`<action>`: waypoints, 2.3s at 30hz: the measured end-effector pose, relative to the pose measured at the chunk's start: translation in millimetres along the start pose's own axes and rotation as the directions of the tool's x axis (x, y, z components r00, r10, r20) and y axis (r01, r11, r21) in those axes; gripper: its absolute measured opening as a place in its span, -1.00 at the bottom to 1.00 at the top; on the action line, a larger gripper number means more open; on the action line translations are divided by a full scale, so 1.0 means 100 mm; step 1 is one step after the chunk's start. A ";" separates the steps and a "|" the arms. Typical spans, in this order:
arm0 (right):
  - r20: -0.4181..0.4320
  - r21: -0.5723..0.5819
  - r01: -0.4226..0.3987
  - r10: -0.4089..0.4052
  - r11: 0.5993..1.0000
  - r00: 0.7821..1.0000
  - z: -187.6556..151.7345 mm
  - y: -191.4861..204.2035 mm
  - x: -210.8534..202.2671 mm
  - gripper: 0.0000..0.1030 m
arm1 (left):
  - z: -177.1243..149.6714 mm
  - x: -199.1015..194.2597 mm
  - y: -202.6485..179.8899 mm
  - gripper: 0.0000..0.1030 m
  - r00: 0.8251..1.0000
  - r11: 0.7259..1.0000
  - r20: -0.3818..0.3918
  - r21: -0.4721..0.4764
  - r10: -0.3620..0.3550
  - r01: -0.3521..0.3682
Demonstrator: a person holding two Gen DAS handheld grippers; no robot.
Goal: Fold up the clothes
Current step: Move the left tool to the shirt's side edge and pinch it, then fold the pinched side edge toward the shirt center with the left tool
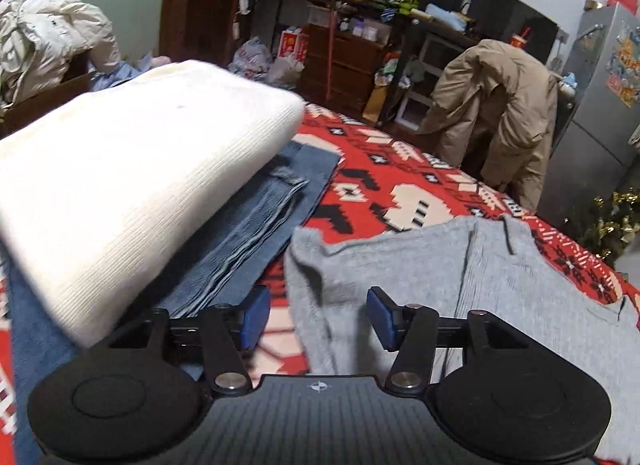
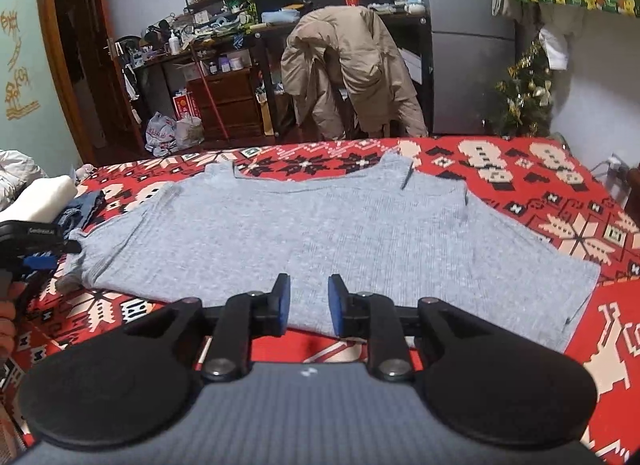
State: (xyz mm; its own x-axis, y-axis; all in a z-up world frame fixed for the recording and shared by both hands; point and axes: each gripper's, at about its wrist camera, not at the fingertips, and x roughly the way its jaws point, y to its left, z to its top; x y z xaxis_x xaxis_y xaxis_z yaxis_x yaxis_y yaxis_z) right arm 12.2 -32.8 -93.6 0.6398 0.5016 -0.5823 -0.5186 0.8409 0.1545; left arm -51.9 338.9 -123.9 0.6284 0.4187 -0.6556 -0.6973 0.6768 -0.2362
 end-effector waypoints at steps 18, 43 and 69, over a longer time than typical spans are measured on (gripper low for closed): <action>-0.004 -0.022 -0.013 0.013 1.000 1.000 0.00 0.05 0.04 -0.47 | 0.10 -0.14 -0.28 -0.91 0.993 0.992 0.104 0.116 -0.056 0.043; 0.074 0.154 0.078 -0.090 0.985 0.993 0.21 -0.61 -0.15 -0.41 | -0.48 -0.17 -2.43 -0.84 0.900 0.836 -0.134 0.334 -0.415 0.435; 0.012 0.365 -0.177 0.185 0.914 0.983 0.10 -0.22 0.50 -0.38 | -0.21 -0.11 -1.03 -0.58 0.892 0.861 -0.257 0.262 -0.373 0.435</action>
State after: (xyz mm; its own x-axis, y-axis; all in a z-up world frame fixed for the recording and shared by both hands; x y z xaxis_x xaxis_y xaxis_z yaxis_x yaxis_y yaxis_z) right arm 61.4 -23.7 -118.2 0.5392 0.6510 -0.5343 -0.3801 0.7542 0.5354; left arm 5.6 252.2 -107.8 0.7317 -0.0343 -0.6807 -0.2366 0.9238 -0.3009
